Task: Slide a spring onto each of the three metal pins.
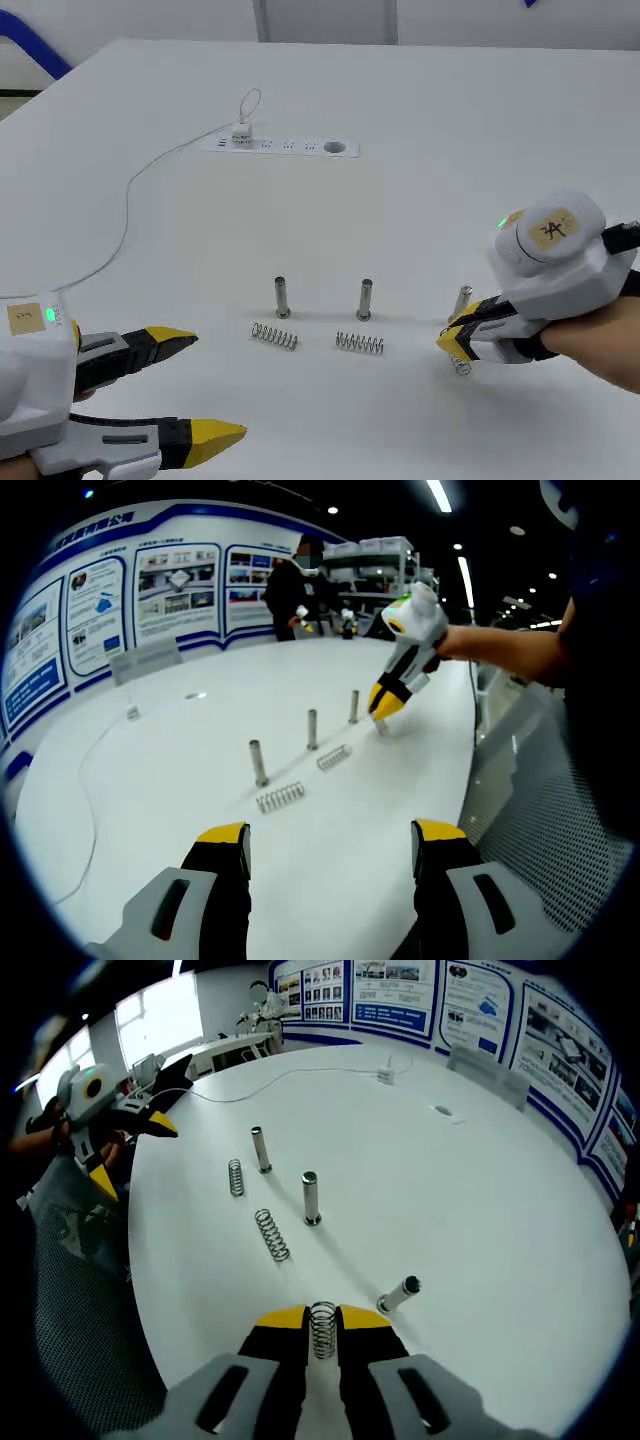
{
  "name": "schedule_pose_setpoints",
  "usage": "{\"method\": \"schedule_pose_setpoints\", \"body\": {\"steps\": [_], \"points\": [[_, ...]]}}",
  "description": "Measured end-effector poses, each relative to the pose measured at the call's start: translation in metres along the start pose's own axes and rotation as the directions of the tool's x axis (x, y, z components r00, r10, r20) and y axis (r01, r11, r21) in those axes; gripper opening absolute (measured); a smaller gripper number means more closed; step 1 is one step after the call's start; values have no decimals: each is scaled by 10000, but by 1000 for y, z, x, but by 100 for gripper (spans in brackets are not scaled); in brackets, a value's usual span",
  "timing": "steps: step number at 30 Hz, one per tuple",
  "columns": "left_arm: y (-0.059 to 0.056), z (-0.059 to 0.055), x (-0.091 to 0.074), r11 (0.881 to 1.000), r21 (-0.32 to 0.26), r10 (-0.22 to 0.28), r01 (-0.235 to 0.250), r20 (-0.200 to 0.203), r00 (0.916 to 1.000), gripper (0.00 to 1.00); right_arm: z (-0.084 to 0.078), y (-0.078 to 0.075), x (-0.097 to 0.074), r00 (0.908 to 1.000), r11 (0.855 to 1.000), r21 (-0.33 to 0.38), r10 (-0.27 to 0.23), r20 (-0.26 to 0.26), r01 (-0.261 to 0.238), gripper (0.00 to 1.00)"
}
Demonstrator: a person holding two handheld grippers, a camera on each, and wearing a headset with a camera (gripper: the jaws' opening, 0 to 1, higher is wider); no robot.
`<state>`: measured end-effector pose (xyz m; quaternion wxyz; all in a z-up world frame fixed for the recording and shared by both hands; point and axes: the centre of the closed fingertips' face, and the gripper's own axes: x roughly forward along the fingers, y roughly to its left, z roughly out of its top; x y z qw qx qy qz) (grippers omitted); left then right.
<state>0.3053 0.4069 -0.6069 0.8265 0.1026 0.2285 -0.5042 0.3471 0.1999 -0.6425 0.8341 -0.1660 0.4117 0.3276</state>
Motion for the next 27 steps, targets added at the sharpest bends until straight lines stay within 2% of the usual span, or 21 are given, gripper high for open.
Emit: {"method": "schedule_pose_setpoints", "body": {"steps": [15, 20, 27], "points": [[0, 1, 0, 10000, 18, 14, -14, 45, 10000, 67, 11, -1, -15, 9986, 9995, 261, -165, 511, 152, 12], [0, 1, 0, 10000, -6, 35, -35, 71, 10000, 67, 26, -4, -29, 9944, 9990, 407, -224, 1037, 182, 12], [1, 1, -1, 10000, -27, 65, -65, 78, 9999, 67, 45, -14, -44, 9826, 9978, 503, -520, 1781, 436, 12]]}}
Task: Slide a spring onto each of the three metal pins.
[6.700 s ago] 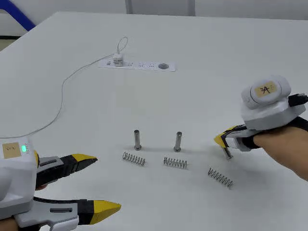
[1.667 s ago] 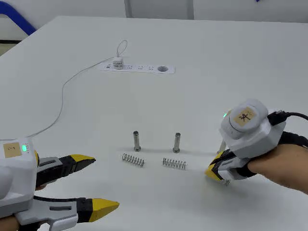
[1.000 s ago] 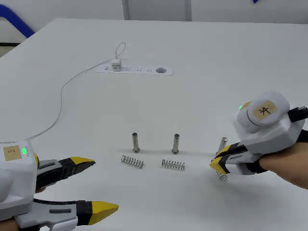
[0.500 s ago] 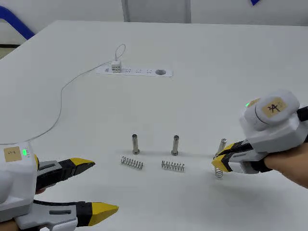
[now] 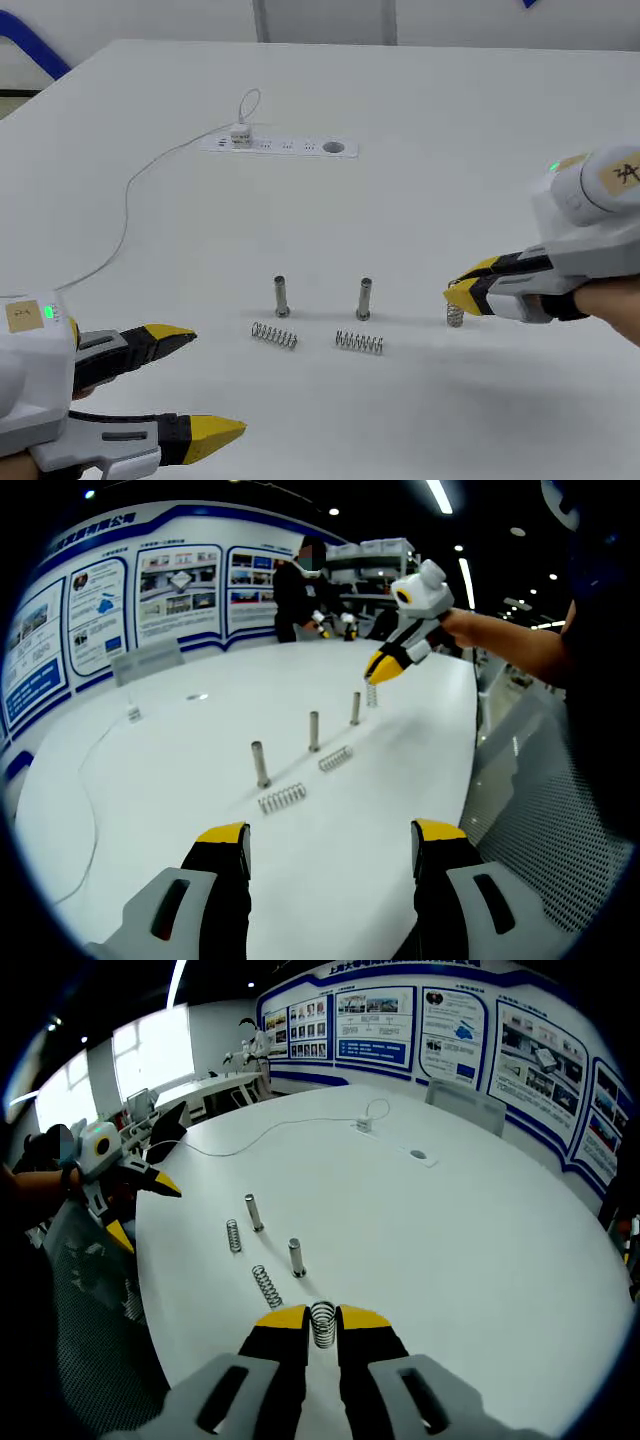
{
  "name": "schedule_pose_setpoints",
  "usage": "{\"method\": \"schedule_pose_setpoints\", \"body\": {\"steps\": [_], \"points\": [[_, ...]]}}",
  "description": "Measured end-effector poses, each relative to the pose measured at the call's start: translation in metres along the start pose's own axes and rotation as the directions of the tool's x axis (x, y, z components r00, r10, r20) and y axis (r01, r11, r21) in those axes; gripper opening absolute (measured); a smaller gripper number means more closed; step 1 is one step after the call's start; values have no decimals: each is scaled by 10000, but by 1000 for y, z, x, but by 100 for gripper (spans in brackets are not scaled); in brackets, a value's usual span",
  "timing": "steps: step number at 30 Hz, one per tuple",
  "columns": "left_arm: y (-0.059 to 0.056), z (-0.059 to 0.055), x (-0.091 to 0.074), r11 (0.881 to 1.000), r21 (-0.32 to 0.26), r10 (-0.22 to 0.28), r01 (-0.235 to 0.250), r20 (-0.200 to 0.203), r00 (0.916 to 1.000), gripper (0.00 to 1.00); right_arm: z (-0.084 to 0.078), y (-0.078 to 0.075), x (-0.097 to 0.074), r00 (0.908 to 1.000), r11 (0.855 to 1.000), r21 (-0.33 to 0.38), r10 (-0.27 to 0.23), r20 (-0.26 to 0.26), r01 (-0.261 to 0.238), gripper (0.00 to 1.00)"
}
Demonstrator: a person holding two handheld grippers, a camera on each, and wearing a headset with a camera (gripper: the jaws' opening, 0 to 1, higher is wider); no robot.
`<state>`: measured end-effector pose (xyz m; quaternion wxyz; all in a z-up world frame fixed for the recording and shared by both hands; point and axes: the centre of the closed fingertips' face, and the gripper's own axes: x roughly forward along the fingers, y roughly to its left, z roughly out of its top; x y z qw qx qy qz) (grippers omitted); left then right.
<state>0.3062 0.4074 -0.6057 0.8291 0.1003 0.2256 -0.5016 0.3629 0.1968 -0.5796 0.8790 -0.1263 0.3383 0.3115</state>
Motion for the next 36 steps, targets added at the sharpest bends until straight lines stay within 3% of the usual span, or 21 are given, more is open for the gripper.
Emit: {"method": "schedule_pose_setpoints", "body": {"steps": [7, 11, 36], "points": [[0, -1, 0, 10000, -15, 15, -15, -20, 10000, 67, 15, -17, -7, 9957, 9988, 95, -480, 790, 474, 12], [0, 0, 0, 10000, -23, 37, -38, -18, 10000, 67, 16, -26, -7, 9922, 9972, 258, -727, 1014, 704, 12], [1, -2, 0, 10000, -57, 32, -33, -86, 10000, 67, 5, -42, 5, 9856, 9913, 960, -1025, 1341, 901, 12]]}}
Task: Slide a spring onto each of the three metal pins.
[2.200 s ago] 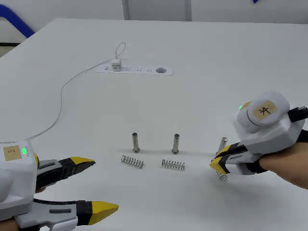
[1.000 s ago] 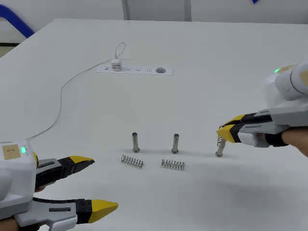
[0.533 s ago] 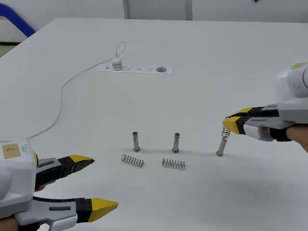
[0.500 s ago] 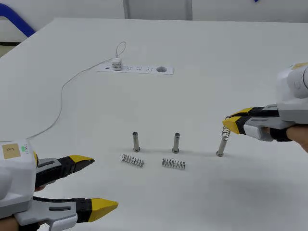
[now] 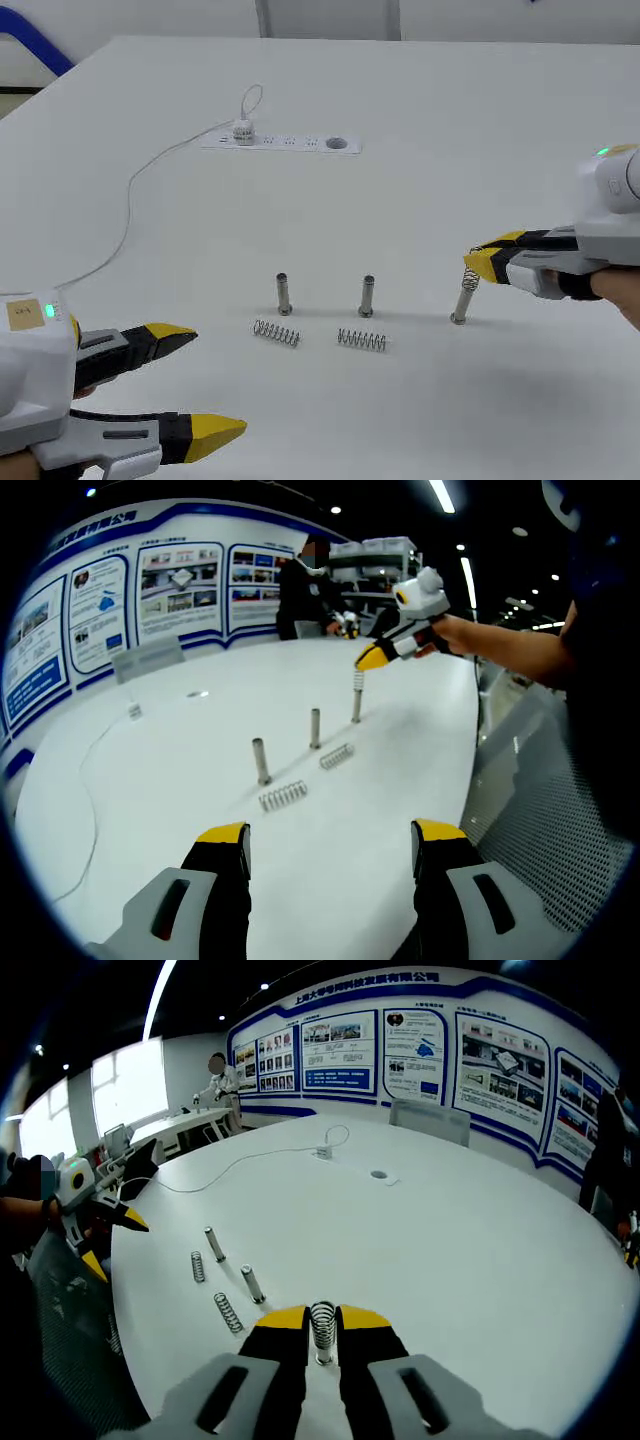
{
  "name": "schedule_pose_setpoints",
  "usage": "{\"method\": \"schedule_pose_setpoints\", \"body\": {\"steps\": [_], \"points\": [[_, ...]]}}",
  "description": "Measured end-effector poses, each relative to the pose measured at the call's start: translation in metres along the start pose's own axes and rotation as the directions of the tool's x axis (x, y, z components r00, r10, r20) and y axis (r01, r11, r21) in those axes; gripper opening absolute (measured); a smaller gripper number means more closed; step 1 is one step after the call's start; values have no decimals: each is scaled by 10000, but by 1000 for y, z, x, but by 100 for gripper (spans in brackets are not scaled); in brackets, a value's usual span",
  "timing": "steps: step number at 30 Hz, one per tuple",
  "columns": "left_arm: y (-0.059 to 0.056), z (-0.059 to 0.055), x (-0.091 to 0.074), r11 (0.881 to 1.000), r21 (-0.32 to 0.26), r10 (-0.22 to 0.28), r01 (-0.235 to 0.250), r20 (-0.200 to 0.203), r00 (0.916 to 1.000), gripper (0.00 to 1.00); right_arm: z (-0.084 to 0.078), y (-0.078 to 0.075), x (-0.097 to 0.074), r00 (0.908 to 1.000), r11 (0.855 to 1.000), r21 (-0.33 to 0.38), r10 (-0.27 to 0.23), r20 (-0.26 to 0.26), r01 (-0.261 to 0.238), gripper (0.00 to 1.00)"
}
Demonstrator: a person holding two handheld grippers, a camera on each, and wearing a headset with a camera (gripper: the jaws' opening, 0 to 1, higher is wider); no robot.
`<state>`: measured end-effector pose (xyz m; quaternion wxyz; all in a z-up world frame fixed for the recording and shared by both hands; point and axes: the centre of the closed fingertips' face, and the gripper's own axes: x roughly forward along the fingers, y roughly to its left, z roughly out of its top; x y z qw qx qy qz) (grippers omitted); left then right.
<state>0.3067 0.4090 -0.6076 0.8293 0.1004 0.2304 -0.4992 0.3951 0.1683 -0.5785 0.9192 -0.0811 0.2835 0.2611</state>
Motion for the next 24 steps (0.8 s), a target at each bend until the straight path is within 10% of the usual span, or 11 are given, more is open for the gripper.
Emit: {"method": "schedule_pose_setpoints", "body": {"steps": [24], "points": [[0, 0, 0, 10000, -33, -33, 33, 12, 10000, 67, -38, 3, 23, 9972, 9997, 234, 100, -747, -83, 12]]}}
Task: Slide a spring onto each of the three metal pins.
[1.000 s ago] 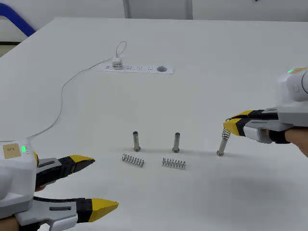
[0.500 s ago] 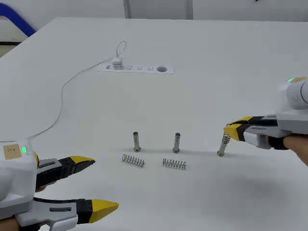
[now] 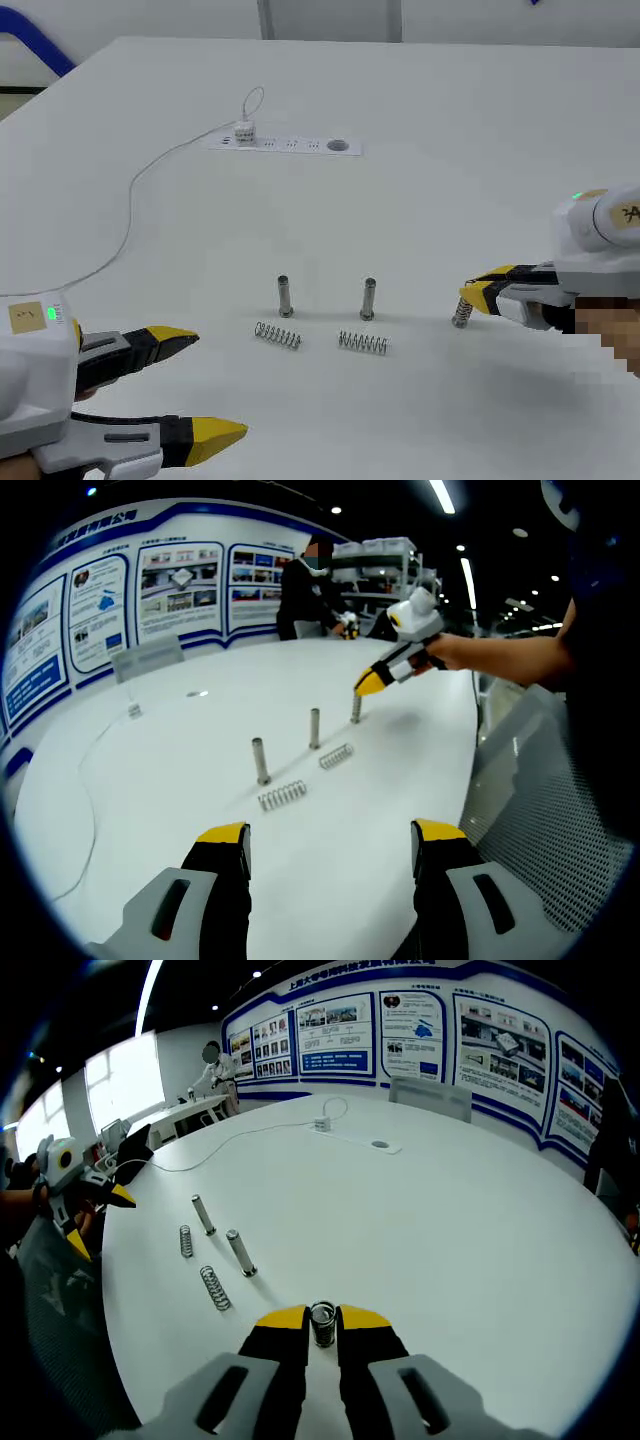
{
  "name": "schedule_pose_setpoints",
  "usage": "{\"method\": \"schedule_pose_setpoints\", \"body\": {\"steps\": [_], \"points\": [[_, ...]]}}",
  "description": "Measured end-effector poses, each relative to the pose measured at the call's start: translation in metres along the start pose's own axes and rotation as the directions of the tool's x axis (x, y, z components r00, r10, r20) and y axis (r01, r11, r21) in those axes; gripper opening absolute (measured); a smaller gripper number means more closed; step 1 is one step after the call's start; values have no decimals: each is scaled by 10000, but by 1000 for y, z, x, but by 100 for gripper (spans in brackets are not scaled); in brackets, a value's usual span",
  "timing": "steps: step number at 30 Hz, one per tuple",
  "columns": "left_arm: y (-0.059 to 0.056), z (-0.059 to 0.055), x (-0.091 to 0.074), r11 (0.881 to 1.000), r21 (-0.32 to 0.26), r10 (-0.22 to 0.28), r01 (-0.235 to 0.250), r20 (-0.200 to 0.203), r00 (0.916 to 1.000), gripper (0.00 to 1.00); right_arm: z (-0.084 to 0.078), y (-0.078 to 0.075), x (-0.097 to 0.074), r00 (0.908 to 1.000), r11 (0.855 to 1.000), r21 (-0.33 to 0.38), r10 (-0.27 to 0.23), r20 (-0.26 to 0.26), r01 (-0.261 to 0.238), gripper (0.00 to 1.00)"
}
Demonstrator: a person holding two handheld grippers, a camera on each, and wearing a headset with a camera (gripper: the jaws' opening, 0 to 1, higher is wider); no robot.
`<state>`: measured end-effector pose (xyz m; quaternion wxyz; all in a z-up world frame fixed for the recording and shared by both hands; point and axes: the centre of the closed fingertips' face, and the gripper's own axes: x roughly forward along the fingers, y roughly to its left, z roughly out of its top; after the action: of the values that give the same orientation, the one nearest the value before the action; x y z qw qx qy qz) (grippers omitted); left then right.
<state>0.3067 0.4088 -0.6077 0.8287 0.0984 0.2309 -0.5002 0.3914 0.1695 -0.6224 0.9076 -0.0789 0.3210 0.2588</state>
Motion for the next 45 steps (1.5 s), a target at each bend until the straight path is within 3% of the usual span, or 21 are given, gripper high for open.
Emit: {"method": "schedule_pose_setpoints", "body": {"steps": [14, 25, 34, 45], "points": [[1, 0, 0, 10000, -31, 40, -40, 40, 10000, 67, -11, 0, 5, 9994, 10000, -10, -31, -332, 31, 13], [1, 1, -1, 10000, -36, 82, -82, 83, 9999, 67, -25, 2, -3, 9983, 9998, -142, -165, -565, 157, 16], [1, 1, -1, 10000, 0, 71, -71, 83, 9999, 66, -32, 17, -10, 9974, 9996, -274, 35, -715, -55, 17], [1, 2, -1, 10000, 14, 88, -88, 125, 9999, 66, -28, 49, -7, 9941, 9940, -780, 701, -825, -765, 17]]}}
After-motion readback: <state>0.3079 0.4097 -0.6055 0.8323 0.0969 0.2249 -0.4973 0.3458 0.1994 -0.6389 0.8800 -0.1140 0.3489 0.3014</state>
